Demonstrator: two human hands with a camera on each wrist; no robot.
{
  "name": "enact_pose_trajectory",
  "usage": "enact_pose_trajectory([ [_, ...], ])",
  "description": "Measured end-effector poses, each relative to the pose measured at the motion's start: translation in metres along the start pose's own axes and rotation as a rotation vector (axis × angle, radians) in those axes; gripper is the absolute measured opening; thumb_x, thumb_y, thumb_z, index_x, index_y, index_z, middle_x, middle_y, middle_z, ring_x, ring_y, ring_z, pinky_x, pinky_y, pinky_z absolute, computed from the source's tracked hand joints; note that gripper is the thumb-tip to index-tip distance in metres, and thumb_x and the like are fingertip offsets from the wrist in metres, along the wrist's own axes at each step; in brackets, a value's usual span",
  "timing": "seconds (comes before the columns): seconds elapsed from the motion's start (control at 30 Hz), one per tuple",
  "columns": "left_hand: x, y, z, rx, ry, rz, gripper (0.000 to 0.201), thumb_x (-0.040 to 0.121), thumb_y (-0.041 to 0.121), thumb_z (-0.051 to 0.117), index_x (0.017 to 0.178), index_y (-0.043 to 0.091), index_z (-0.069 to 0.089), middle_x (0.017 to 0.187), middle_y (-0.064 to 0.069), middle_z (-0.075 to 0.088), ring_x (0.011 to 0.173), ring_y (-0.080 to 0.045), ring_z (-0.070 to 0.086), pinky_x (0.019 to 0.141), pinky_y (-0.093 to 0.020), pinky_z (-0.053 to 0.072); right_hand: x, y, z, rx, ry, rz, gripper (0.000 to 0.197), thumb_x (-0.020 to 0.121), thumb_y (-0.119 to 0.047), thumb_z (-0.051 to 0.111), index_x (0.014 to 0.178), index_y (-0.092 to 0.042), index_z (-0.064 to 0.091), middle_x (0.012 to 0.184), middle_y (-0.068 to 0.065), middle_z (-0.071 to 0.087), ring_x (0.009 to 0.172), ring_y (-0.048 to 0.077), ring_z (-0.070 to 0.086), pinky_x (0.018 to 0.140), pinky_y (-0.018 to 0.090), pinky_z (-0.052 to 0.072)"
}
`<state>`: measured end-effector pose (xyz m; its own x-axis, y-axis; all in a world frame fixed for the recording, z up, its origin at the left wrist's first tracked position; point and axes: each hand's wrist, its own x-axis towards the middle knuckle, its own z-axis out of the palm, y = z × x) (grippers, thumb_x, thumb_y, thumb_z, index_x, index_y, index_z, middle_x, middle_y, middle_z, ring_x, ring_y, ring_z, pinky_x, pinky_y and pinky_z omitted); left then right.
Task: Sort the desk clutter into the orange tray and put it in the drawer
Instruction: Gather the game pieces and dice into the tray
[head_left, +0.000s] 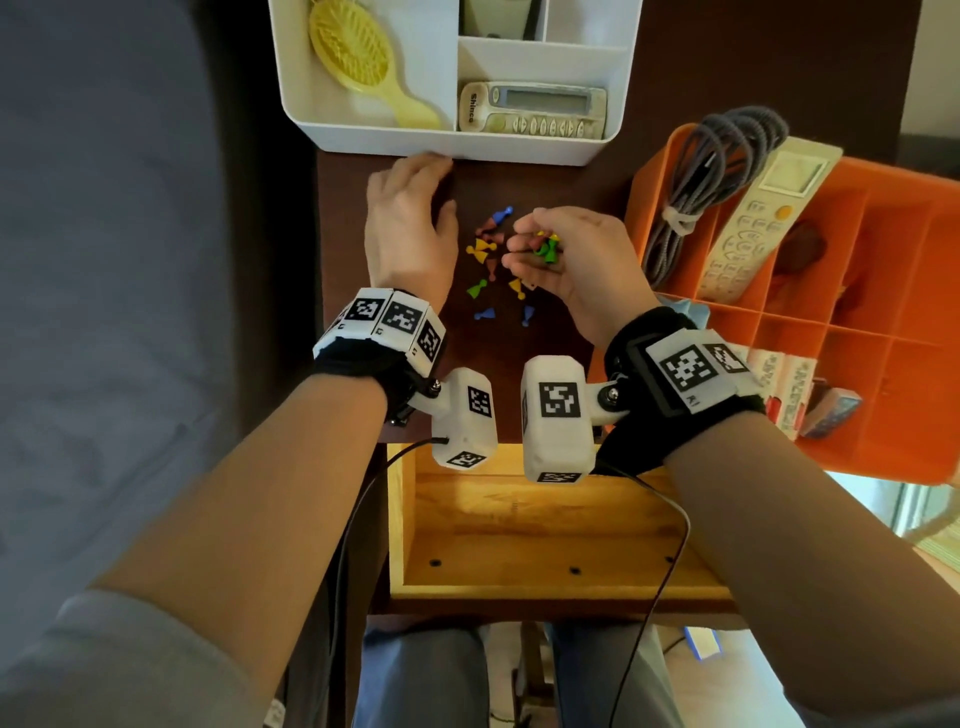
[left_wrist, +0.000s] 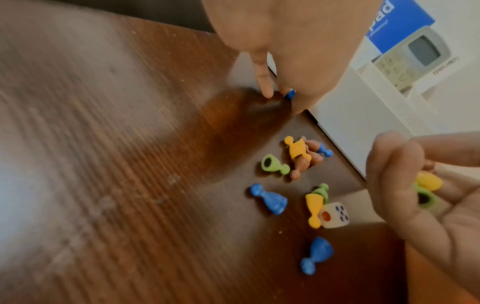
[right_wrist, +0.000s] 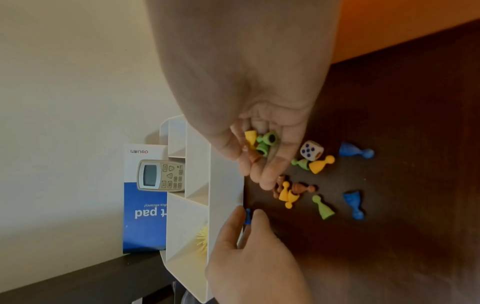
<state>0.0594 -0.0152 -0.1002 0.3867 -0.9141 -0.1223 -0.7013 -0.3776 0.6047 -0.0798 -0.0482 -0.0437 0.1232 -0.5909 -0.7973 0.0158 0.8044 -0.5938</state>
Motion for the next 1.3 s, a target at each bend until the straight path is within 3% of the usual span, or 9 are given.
enact_pose_trajectory([
  [0.17,0.005,-0.004,0.002,-0.063,0.028,-0.077,0.028,0.082,0.008,0.059,0.109,0.012,0.066,0.111,-0.010,0.061,0.100,-0.027,0.058,0.083,-0.041,0.052,0.001,-0.003,-0.004,-0.018,-0.003,0.002,0.025,0.096,-0.008,0.047,0.076,-0.004,0.060,0.071,0.010,0.059,0.061,0.017,0.063,0.062,0.020,0.056],
  [0.3,0.003,0.000,-0.001,-0.139,0.044,-0.116,0.021,0.080,0.010,0.063,0.100,0.010,0.069,0.102,-0.008,0.065,0.077,-0.010,0.059,0.077,-0.025,0.052,0.002,-0.004,-0.002,-0.032,-0.002,0.010,0.025,0.096,-0.009,0.047,0.076,-0.004,0.061,0.071,0.010,0.060,0.059,0.016,0.063,0.062,0.020,0.056],
  [0.47,-0.005,0.008,-0.007,-0.422,0.001,-0.173,0.014,0.077,0.009,0.067,0.091,0.010,0.069,0.086,0.001,0.068,0.066,0.002,0.060,0.067,-0.009,0.049,0.004,-0.003,-0.002,-0.032,0.001,0.031,0.025,0.096,-0.009,0.048,0.077,-0.002,0.062,0.074,0.012,0.061,0.064,0.019,0.065,0.063,0.020,0.057],
  [0.63,-0.019,0.022,-0.016,-0.641,-0.035,-0.131,0.010,0.075,0.012,0.070,0.085,0.015,0.070,0.078,0.004,0.068,0.071,-0.005,0.065,0.073,-0.022,0.054,0.002,-0.004,-0.002,0.013,-0.066,0.077,0.022,0.096,-0.013,0.048,0.088,0.002,0.062,0.082,0.015,0.065,0.072,0.022,0.068,0.070,0.024,0.058],
  [0.73,-0.025,0.028,-0.016,-0.601,-0.128,-0.046,0.013,0.073,0.015,0.072,0.086,0.014,0.072,0.081,0.000,0.068,0.077,-0.013,0.067,0.078,-0.037,0.056,0.002,-0.004,-0.001,0.082,-0.126,0.104,0.029,0.097,-0.019,0.047,0.108,0.005,0.059,0.102,0.019,0.065,0.080,0.019,0.068,0.071,0.028,0.060],
  [0.8,-0.026,0.030,-0.016,-0.563,-0.137,0.012,0.014,0.072,0.018,0.075,0.085,0.014,0.073,0.081,0.004,0.067,0.079,-0.011,0.064,0.078,-0.037,0.055,0.002,-0.003,-0.001,0.102,-0.138,0.111,0.032,0.098,-0.020,0.046,0.117,0.005,0.055,0.107,0.019,0.063,0.086,0.019,0.066,0.069,0.026,0.059],
  [1.03,-0.019,0.023,-0.011,-0.494,0.023,-0.047,0.017,0.085,0.013,0.061,0.100,0.012,0.069,0.098,0.002,0.066,0.082,0.001,0.061,0.076,-0.015,0.050,-0.001,-0.009,-0.003,0.065,-0.050,0.031,0.021,0.096,-0.009,0.046,0.084,-0.002,0.061,0.075,0.010,0.063,0.065,0.016,0.064,0.060,0.018,0.054],
  [1.17,-0.018,0.016,0.001,-0.242,-0.145,-0.061,0.039,0.074,0.021,0.073,0.112,0.015,0.065,0.114,-0.007,0.060,0.099,-0.019,0.057,0.084,-0.027,0.047,-0.008,-0.013,-0.006,0.029,-0.069,-0.001,0.020,0.095,-0.006,0.046,0.081,-0.002,0.061,0.073,0.010,0.063,0.059,0.015,0.063,0.055,0.017,0.052],
  [1.3,-0.014,0.019,0.008,-0.120,-0.152,-0.037,0.039,0.073,0.021,0.073,0.111,0.015,0.066,0.111,-0.011,0.058,0.103,-0.028,0.053,0.083,-0.023,0.038,-0.013,-0.014,-0.013,-0.043,-0.135,-0.068,0.022,0.095,-0.004,0.045,0.079,-0.003,0.061,0.073,0.010,0.063,0.058,0.014,0.064,0.056,0.017,0.052],
])
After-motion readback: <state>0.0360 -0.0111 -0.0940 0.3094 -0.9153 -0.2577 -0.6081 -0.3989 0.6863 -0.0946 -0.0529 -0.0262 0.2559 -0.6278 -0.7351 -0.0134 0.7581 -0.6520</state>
